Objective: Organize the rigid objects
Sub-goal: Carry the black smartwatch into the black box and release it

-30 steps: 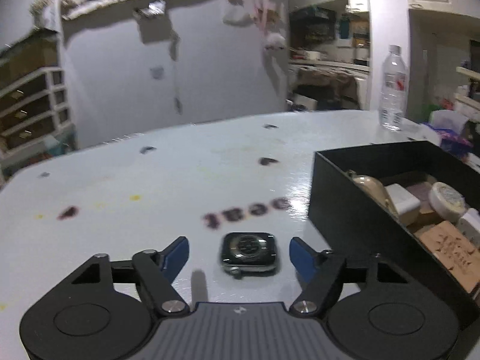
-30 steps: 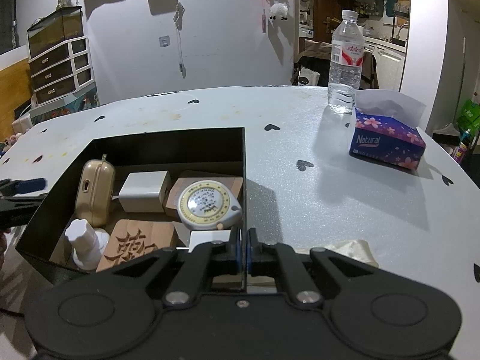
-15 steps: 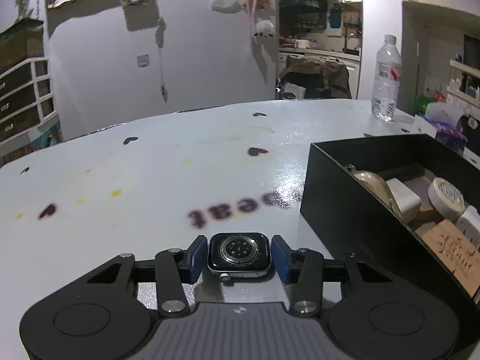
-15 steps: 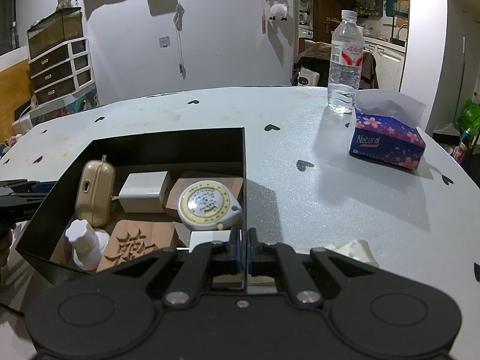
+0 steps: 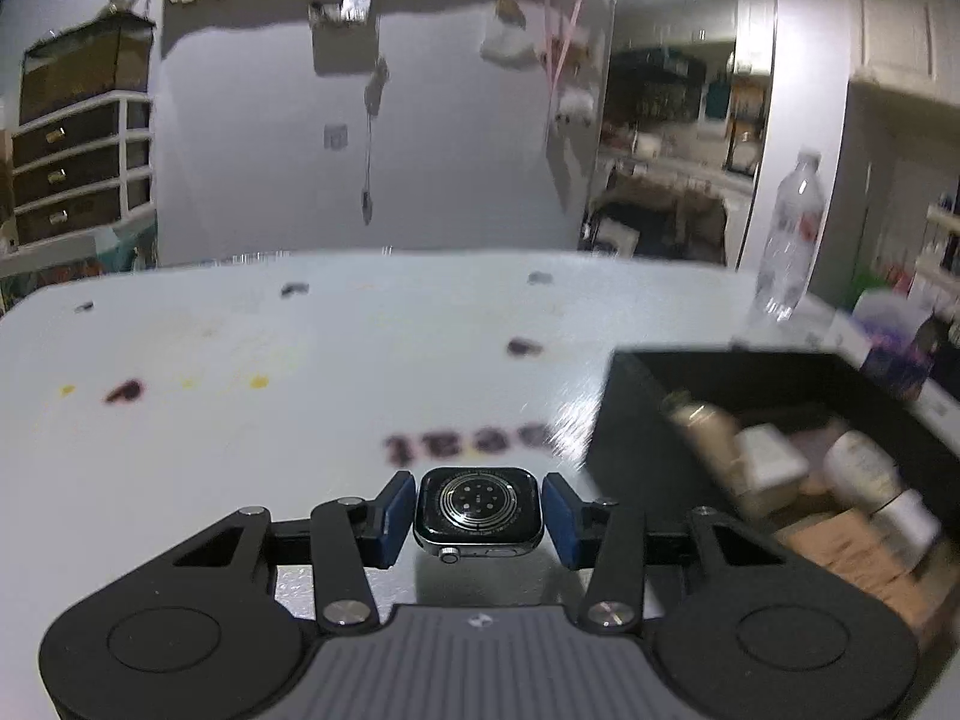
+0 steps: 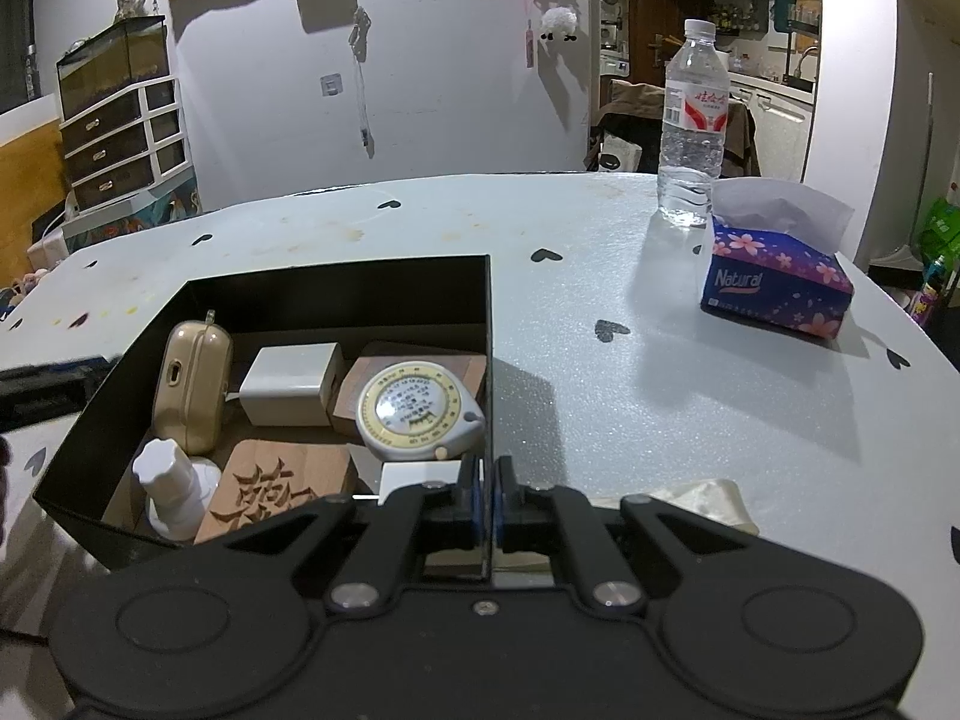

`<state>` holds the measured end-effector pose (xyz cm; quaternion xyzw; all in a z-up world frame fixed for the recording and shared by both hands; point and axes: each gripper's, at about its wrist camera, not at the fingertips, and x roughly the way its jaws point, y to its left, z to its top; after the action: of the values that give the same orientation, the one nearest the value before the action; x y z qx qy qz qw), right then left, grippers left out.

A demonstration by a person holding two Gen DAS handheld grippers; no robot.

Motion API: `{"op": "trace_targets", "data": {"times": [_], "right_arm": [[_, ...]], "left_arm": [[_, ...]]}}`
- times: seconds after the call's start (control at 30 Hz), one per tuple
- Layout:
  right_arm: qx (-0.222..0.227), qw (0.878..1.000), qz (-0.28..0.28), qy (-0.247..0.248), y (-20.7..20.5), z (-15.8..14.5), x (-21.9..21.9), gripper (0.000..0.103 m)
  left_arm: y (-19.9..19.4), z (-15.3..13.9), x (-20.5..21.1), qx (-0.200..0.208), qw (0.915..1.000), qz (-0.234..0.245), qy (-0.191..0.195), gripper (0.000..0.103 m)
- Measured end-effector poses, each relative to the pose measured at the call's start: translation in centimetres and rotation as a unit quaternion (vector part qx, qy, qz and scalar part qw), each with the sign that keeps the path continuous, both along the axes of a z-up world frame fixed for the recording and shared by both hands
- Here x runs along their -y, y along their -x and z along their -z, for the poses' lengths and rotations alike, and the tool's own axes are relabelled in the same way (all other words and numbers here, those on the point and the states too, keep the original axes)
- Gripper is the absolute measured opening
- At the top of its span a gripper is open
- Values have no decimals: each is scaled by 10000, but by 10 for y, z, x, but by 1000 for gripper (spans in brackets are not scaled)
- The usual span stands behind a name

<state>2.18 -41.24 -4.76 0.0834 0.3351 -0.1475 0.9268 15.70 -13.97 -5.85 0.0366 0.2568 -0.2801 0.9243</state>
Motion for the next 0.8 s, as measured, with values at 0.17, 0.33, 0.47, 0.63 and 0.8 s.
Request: {"op": "trace_targets", "data": {"times": [0.17, 0.33, 0.47, 0.63, 0.8], "right_arm": [[5, 10000, 9, -2, 0, 0, 0, 5], [7, 10000, 25, 4, 0, 0, 0, 5], [8, 10000, 23, 0, 0, 1, 0, 5], [24, 10000, 9, -20, 0, 1, 0, 5], [25, 10000, 14, -17, 0, 1, 0, 5]], "left_arm": [[31, -37, -6, 235, 9975, -60, 661, 47], [65, -62, 15, 277, 9957, 275, 843, 47], [81, -59, 45, 27, 9951, 708, 696, 47], [88, -43, 79, -210, 9933, 1070, 379, 47], [86, -32, 93, -315, 9922, 1203, 114, 47]]}}
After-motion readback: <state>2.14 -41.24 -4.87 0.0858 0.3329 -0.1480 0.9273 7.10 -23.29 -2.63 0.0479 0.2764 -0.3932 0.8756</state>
